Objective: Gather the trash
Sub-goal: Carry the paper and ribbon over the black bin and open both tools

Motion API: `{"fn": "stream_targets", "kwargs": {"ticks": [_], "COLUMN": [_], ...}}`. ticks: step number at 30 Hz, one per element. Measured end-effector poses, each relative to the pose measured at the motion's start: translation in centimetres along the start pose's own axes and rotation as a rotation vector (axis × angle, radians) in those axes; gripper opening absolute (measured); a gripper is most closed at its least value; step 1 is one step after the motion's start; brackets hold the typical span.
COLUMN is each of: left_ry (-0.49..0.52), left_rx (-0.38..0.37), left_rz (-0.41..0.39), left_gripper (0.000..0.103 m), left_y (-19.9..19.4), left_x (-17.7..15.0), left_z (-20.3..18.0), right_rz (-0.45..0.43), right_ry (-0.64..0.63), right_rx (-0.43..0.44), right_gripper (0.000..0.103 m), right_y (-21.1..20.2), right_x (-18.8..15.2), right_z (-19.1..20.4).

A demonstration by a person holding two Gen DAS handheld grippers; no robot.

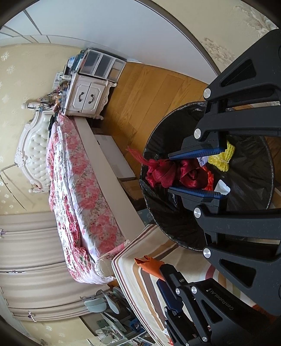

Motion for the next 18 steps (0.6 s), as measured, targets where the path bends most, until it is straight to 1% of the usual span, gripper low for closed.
{"fn": "stream_targets", "kwargs": {"ticks": [3,4,5,6,7,8,10,11,17,18], "left_ry": [0.005,0.005,0.003,-0.003,-0.011,-0.023,-0.033,-0.038,-0.065,-0.071], "left_rx": [-0.002,0.003,0.009,0.013,0.017,0.019,0.022,0.023,0.043,0.048], "left_rz": [0.010,0.011,0.013,0.014,0.012,0.005,0.005,0.006,-0.008,-0.010], "left_gripper": [0.028,0.030,0.038,0.043,0.055,0.060,0.060,0.064,0.070,0.070], "left_y": [0.5,0.5,0.5,0.4,0.3,0.1,-0.1,-0.2,-2.0,-2.4], "left_x": [0.0,0.0,-0.2,-0.3,-0.3,-0.4,-0.4,-0.5,-1.0,-1.1], "left_z": [-0.1,0.0,0.1,0.2,0.4,0.7,1.1,1.3,2.5,2.8], "right_rz": [0.013,0.012,0.013,0.009,0.007,0.008,0.007,0.007,-0.002,-0.004], "right_ry": [0.003,0.003,0.003,0.006,0.010,0.012,0.019,0.022,0.026,0.024], "right_rx": [0.001,-0.005,-0.012,-0.022,-0.028,-0.031,-0.039,-0.042,-0.051,-0.049], "right_gripper": [0.026,0.028,0.032,0.038,0.040,0.040,0.041,0.042,0.049,0.053], "right_y": [0.6,0.7,0.8,0.8,0.8,0.8,0.6,0.5,-0.6,-0.9], "right_x": [-0.1,-0.2,-0.3,-0.2,-0.3,-0.4,-0.4,-0.4,-0.5,-0.6], "right_z": [-0.2,-0.2,-0.3,-0.5,-0.6,-0.7,-0.9,-1.0,-0.8,-0.6]}}
Point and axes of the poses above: each gripper's, at about its wrist camera, not at the fingertips, and y roughly the way its jaws point, z to its left, x to its top, the point moved 9 cm from there along y, roughly the way its jaws point, and after that the axes turned 6 degrees about -x, right-handed, at the moved point
